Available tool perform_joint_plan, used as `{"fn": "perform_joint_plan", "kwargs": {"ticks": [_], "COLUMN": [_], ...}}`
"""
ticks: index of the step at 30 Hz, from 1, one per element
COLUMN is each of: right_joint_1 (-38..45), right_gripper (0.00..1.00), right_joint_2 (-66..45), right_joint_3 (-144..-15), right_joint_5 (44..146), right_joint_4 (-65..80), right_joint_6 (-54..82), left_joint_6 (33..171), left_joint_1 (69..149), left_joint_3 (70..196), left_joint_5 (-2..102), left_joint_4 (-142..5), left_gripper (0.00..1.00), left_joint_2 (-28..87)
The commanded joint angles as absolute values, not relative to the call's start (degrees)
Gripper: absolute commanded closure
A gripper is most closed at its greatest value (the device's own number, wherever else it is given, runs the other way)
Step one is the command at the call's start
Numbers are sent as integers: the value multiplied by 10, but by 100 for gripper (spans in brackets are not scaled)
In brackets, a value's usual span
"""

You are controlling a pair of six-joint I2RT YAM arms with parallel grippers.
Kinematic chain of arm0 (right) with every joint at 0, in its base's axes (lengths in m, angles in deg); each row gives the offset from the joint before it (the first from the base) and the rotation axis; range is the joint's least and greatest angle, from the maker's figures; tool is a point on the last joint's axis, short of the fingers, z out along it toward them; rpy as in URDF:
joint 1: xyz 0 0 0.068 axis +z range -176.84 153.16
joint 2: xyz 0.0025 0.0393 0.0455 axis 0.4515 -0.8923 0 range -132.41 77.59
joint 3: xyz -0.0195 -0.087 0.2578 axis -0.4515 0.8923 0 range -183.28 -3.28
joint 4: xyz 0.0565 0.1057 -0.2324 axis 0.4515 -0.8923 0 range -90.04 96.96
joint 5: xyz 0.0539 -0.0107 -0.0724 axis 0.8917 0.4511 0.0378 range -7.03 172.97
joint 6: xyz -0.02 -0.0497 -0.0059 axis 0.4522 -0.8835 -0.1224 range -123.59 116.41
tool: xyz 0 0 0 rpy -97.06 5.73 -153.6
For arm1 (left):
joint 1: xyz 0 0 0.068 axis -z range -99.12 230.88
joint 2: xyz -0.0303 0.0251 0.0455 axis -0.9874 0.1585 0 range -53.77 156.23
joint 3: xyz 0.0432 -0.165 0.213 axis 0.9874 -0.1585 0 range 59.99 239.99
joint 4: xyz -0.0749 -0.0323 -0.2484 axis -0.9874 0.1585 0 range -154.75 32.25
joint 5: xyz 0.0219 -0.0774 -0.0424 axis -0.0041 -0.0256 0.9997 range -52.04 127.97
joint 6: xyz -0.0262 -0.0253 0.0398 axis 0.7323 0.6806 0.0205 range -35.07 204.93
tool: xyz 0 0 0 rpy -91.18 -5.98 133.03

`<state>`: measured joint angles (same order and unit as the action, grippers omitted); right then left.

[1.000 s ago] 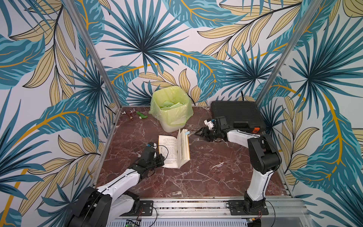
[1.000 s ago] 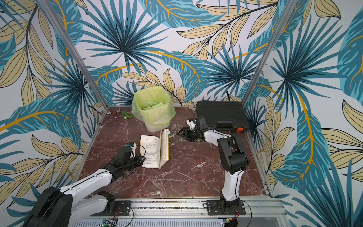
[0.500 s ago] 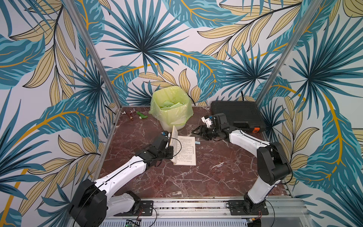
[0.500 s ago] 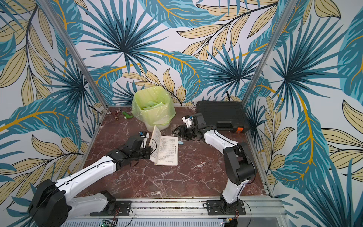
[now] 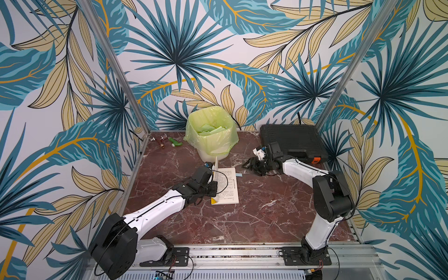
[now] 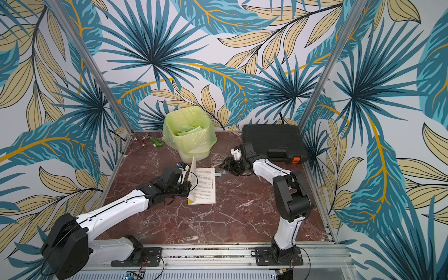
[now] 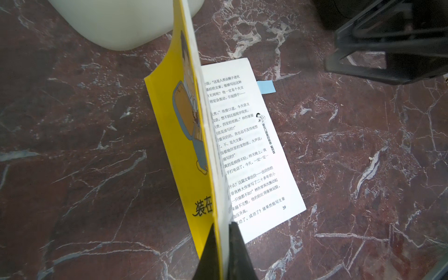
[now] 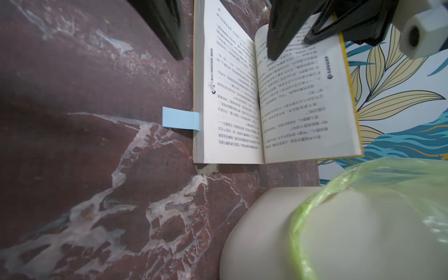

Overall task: Peel off the used sticky note
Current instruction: Turn the page of the book at the center of the board.

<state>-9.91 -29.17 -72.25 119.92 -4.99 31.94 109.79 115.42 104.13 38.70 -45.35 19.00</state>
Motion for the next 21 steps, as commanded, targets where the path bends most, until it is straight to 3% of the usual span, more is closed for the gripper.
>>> {"fn": "perform_joint_plan", "kwargs": {"ticks": [1,13,21], "right_joint_1": [-98,-100,-100], "right_gripper": [44,45,48], "right_joint_2": [-335,-506,-565], "right_joint_3": [-759,-1001,-1093], "right_joint_5": [1226,1311,1343], "right_joint_4": [-92,-258,-339], "right_joint_6": [243,83,34], "left_joint_6": [1081,1074,1077], "left_joint_1": [1154,1151,1147], "left_joint_3": [1029,1014,1009], "left_joint_5": [373,378,381], "left_joint_4": [-472,-480,-482], "left_gripper": [100,100,100], "left_joint_2": [192,196,202]}}
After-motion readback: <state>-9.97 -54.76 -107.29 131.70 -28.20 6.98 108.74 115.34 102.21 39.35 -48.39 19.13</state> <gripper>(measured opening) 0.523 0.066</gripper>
